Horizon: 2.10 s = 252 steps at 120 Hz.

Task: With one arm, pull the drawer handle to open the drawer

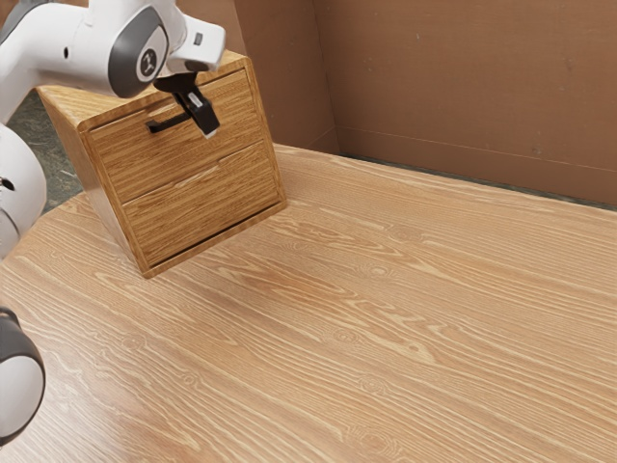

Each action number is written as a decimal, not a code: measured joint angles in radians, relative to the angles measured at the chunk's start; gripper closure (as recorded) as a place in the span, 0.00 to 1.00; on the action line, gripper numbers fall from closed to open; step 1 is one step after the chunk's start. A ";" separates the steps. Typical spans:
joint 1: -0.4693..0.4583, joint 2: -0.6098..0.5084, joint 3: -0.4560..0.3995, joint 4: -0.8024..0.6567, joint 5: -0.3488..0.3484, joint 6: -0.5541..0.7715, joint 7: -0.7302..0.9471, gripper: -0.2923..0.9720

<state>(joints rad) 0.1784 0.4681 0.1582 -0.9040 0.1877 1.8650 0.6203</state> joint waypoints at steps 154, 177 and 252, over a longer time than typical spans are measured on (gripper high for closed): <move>0.052 0.077 -0.004 0.020 -0.001 0.079 0.045 0.40; 0.045 0.058 -0.006 0.018 -0.004 0.055 0.046 0.53; 0.003 0.014 -0.004 -0.005 -0.002 0.009 0.042 0.84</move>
<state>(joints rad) 0.1816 0.4822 0.1547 -0.9085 0.1861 1.8744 0.6624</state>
